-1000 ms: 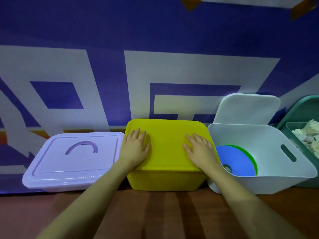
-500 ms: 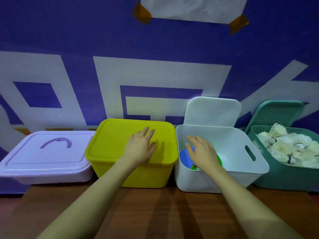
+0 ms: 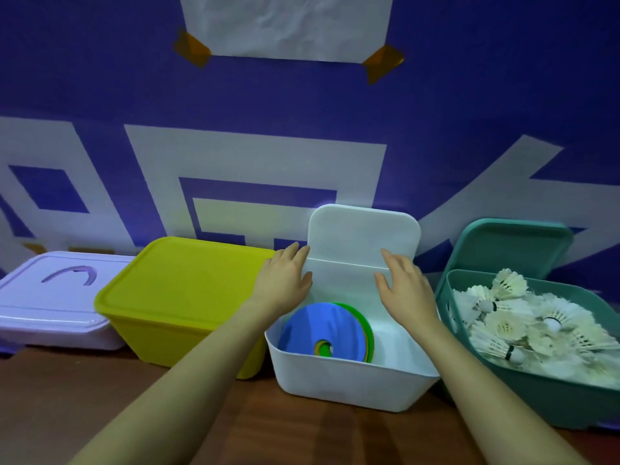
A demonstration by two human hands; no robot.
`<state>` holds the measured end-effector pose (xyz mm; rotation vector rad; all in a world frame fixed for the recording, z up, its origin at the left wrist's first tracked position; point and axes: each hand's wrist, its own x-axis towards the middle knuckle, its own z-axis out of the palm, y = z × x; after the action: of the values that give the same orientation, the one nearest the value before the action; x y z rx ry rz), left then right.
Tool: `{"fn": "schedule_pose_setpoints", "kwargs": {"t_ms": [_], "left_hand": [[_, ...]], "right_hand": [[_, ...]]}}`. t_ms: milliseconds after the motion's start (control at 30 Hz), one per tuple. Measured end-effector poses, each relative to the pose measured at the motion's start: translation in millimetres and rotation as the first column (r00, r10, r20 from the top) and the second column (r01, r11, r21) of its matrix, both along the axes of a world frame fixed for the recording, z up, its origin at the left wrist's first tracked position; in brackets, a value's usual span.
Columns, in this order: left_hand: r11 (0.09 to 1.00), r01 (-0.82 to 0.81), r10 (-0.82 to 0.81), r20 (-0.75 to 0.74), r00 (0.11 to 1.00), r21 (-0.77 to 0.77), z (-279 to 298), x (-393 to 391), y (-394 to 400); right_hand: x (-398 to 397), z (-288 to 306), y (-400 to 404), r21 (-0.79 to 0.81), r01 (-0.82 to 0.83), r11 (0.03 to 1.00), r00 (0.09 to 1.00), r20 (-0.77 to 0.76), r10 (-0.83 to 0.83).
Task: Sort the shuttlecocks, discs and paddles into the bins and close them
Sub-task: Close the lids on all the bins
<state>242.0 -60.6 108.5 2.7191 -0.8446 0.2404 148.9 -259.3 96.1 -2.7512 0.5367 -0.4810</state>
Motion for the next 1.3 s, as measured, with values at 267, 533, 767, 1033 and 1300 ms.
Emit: {"fn": "schedule_pose_setpoints", "kwargs": {"t_ms": [267,533,767,1033,1300], "left_hand": [[0.995,0.008,-0.009,0.007,1.000,0.096,-0.7,44.6,-53.7],[0.999,0.015,-0.018,-0.116,0.993,-0.029,-15.4,88.4,-78.5],[0.970,0.092,-0.133,-0.170,0.976,-0.225,-27.1,93.4,-76.4],[0.943,0.090,-0.086,0.024,0.996,-0.319,18.8,70.3,-71.5],[0.927,0.116,-0.045,0.200,0.979,-0.356,84.4,39.9,-59.0]], "right_hand": [[27.1,-4.2,-49.7,0.120,0.153,0.981,0.988,-0.030,-0.151],[67.2,-18.0,-64.4,0.190,0.171,0.967,0.985,0.004,-0.175],[68.8,-22.6,-59.5,0.277,0.106,0.955,0.975,0.160,-0.155],[60.2,24.5,-47.5,0.151,0.107,0.983,0.918,0.365,-0.156],[35.7,94.9,-34.8,0.005,0.205,0.979,0.855,0.485,-0.181]]}}
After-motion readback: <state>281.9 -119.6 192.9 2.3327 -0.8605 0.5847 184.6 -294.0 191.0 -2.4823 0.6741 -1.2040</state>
